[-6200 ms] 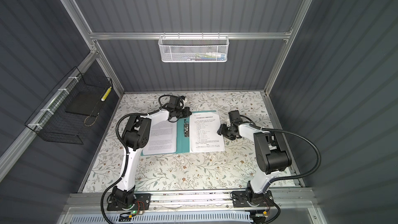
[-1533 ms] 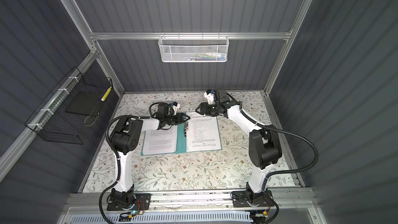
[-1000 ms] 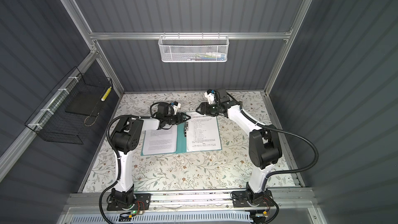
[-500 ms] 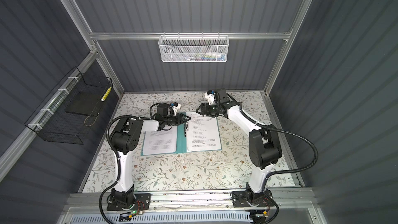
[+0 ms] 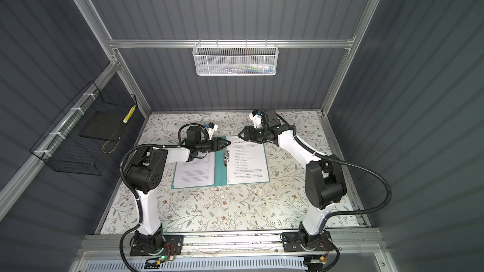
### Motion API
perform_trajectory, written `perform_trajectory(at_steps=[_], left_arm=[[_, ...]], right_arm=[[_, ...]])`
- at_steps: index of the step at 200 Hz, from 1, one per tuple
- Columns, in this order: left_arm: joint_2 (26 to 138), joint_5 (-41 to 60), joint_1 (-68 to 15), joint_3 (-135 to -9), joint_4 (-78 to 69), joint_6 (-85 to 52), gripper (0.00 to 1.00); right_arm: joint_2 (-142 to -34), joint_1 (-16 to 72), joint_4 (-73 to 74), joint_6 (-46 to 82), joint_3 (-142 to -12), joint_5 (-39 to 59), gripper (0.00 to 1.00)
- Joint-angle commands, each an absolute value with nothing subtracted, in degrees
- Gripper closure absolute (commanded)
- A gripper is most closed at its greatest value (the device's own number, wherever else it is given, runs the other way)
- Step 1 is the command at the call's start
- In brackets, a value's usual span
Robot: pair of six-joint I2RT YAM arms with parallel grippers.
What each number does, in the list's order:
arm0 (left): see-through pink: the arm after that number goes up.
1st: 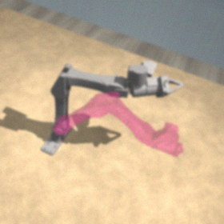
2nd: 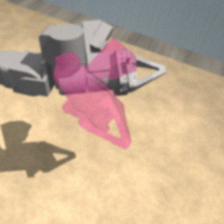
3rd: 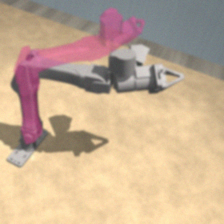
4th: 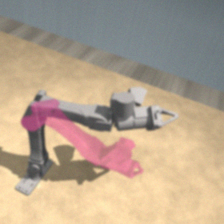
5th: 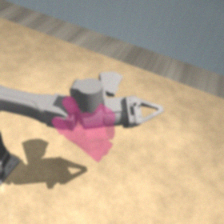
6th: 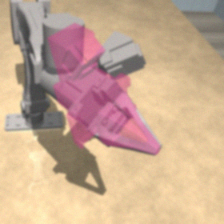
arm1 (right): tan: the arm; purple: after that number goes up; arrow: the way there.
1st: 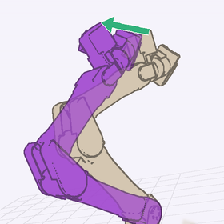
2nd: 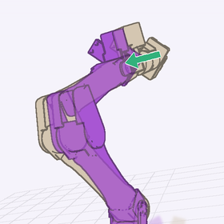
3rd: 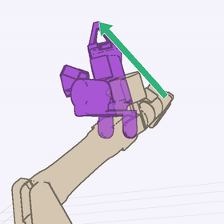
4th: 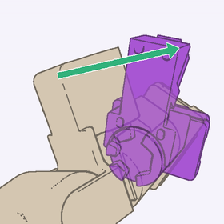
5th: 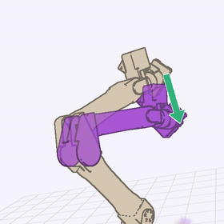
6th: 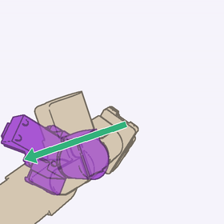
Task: Put the files into the folder
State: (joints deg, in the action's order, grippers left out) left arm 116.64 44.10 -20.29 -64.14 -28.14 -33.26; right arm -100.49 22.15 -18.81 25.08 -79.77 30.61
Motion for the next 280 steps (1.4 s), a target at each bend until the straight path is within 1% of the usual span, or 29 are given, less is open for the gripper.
perform_trajectory(at_steps=[1,40,71,94,110,140,154,182,186,202,224,234,280], left_arm=[[113.8,44.8,-21.5,-62.0,-28.8,-32.3,0.46],[110.3,43.1,-22.5,-57.6,-30.0,-32.2,0.47],[107.0,40.8,-22.5,-55.4,-29.9,-32.6,0.46],[102.9,37.2,-22.6,-54.0,-28.3,-32.9,0.42],[99.2,33.6,-22.6,-53.8,-24.3,-32.4,0.41],[91.5,25.2,-22.7,-51.5,-14.7,-31.5,0.45],[88.1,22.4,-22.6,-48.4,-12.8,-32.2,0.48],[81.1,19.3,-22.7,-41.1,-11.1,-32.9,0.49],[80.1,17.3,-22.7,-40.2,-10.6,-32.6,0.49],[76.1,15.5,-22.7,-37.1,-7.8,-31.4,0.49],[71.7,13.6,-22.7,-33.9,-4.3,-29.3,0.48],[70.6,13.1,-22.6,-32.4,-4.0,-28.9,0.48],[72.3,13.9,-22.5,-27.3,-7.4,-29.5,0.5]], right_arm=[[-98.5,22.7,-18.5,24.9,-78.3,30.1,0.41],[-96.2,23.2,-17.5,25.1,-75.5,29.4,0.41],[-95.5,24.1,-18.8,26.3,-74.8,26.5,0.42],[-95.7,25.2,-19.3,27.8,-73.8,25.1,0.43],[-95.8,26.1,-18.7,28.9,-72.5,24.1,0.45],[-97.1,27.7,-14.9,33.0,-69.4,26.5,0.53],[-98.0,28.3,-11.8,36.2,-67.6,28.2,0.62],[-99.5,29.4,-5.3,44.2,-64.4,29.9,0.73],[-99.7,29.5,-4.3,45.6,-64.0,30.0,0.73],[-101.2,29.6,-0.8,51.1,-62.6,30.8,0.73],[-104.3,29.7,3.0,56.3,-62.2,33.0,0.67],[-106.0,29.7,4.5,58.0,-62.5,34.4,0.67],[-112.5,29.8,8.4,61.5,-65.1,37.4,0.67]])
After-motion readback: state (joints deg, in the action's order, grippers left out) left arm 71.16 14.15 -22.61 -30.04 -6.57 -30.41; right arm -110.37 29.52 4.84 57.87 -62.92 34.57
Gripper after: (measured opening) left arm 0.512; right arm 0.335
